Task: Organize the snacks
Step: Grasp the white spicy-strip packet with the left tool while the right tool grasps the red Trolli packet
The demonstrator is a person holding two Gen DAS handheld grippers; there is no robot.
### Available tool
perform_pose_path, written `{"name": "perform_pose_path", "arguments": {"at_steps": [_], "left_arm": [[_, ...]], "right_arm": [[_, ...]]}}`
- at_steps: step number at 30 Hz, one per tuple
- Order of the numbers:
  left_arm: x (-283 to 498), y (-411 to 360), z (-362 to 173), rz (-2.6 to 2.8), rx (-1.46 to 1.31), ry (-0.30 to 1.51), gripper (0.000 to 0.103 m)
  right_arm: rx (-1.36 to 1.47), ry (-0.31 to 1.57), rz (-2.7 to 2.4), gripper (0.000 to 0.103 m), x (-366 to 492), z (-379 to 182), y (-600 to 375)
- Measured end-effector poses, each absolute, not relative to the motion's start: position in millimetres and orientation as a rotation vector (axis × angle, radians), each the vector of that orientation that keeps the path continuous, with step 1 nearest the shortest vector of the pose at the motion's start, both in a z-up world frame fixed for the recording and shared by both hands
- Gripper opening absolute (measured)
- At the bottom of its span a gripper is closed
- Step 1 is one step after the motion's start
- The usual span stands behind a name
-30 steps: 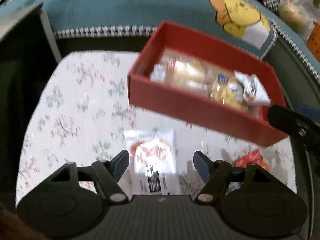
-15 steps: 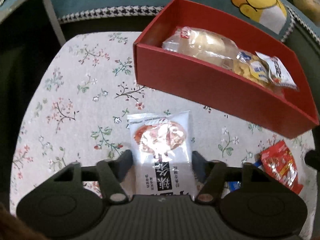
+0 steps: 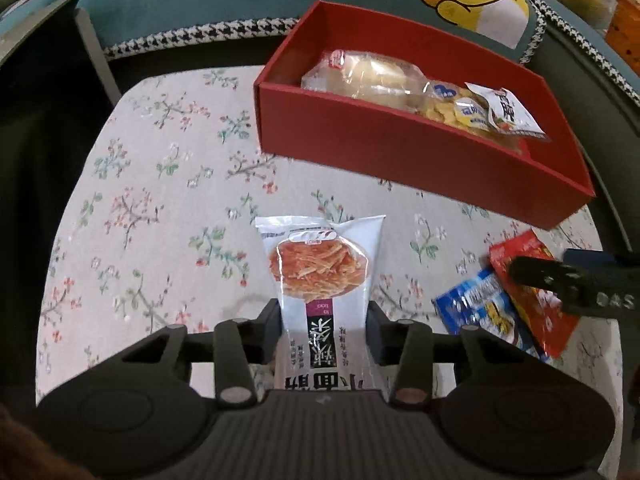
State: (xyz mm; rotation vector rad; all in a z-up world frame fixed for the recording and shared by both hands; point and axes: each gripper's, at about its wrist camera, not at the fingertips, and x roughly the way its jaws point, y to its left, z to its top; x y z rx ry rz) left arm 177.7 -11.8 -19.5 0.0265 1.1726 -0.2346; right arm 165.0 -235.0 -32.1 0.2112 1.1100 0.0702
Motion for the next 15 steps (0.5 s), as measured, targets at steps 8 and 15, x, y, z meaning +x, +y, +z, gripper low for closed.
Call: {"name": "perform_pose_path", "arguments": {"at_steps": [8,15], "left_arm": [[184,-16,-32,-0.232,0.002,1.214,0.086],[186,-15,-38,-0.197,0.015,1.205,0.099]], "right_arm": [[0.132,1.131,0.104,0.092,165,-43,-214],[0.11,1.143,0.093,0.103,166,-49,-208]]}}
